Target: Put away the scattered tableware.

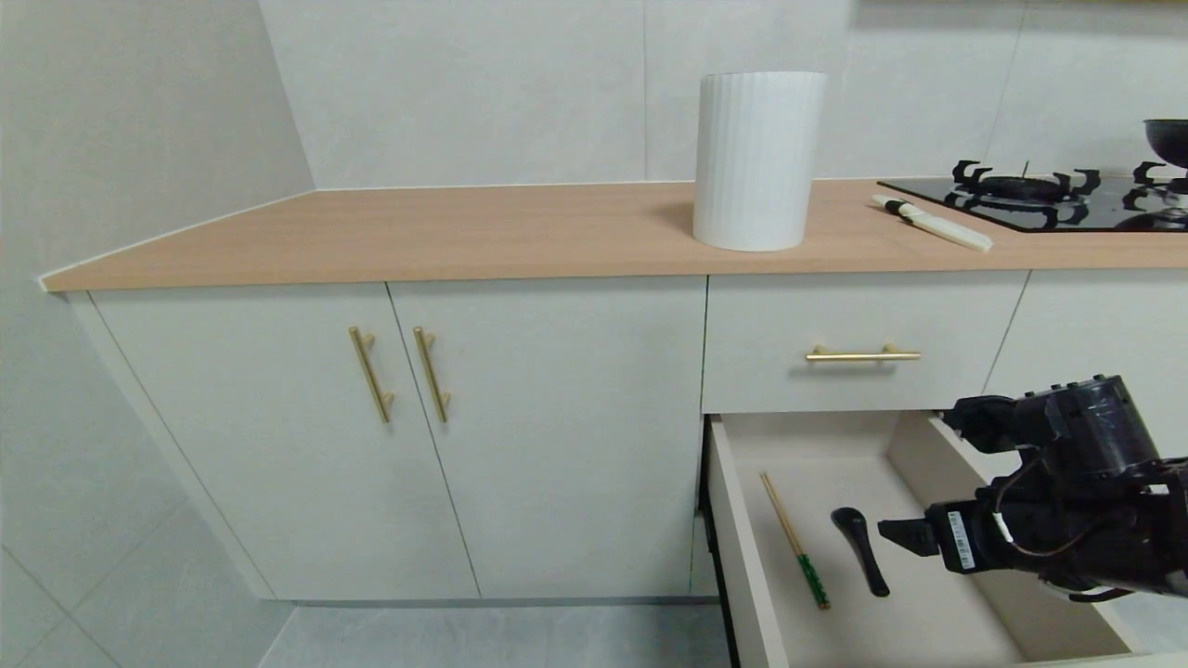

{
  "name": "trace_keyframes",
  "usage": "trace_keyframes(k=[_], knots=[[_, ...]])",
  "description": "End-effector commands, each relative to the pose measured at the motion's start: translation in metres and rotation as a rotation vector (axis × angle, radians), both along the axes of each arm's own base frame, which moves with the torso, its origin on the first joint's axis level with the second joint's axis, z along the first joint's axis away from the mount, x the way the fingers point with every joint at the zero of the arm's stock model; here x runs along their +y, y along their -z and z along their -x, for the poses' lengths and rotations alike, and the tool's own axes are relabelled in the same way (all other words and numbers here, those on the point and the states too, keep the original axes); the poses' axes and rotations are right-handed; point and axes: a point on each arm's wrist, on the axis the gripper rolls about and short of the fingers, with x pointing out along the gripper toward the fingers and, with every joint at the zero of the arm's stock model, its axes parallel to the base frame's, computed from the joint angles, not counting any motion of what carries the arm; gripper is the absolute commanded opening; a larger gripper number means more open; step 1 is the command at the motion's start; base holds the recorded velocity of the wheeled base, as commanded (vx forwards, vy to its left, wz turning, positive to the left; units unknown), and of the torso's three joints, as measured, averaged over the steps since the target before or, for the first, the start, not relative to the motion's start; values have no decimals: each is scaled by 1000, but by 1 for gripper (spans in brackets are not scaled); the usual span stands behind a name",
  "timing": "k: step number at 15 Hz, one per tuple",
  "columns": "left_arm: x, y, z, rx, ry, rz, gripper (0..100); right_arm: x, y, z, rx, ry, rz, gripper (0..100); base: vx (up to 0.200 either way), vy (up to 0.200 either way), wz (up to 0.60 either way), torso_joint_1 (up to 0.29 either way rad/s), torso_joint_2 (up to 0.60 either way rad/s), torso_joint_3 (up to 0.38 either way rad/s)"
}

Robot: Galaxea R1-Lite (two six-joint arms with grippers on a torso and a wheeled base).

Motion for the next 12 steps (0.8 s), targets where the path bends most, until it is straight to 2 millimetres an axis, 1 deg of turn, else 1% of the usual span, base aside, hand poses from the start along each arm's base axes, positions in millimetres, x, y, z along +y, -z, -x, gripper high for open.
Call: trace_keyframes(k=[1,2,6,8,10,11,12], knots=[[0,0,0,0,-1,1,100,2,-3,4,-4,-13,0,100,-200,0,0,-2,7,12],[0,0,0,0,-1,1,100,2,-2,7,15,-22,7,100,-200,0,0,-2,2,2],[0,0,0,0,1,-1,100,7,0,19,95,-103,33,100,0,0,0,0,0,0],[0,0,0,0,1,1,100,8,-6,36,137,-193,40,100,0,0,0,0,0,0],[0,0,0,0,-1,-1,100,10,-11,58,210,-334,59,100,0,0,0,0,0,0],[0,0,0,0,-1,-1,100,12,-9,66,254,-387,71,100,0,0,0,0,0,0],[0,0,0,0,-1,-1,100,15,-6,70,292,-424,90,100,0,0,0,0,0,0]])
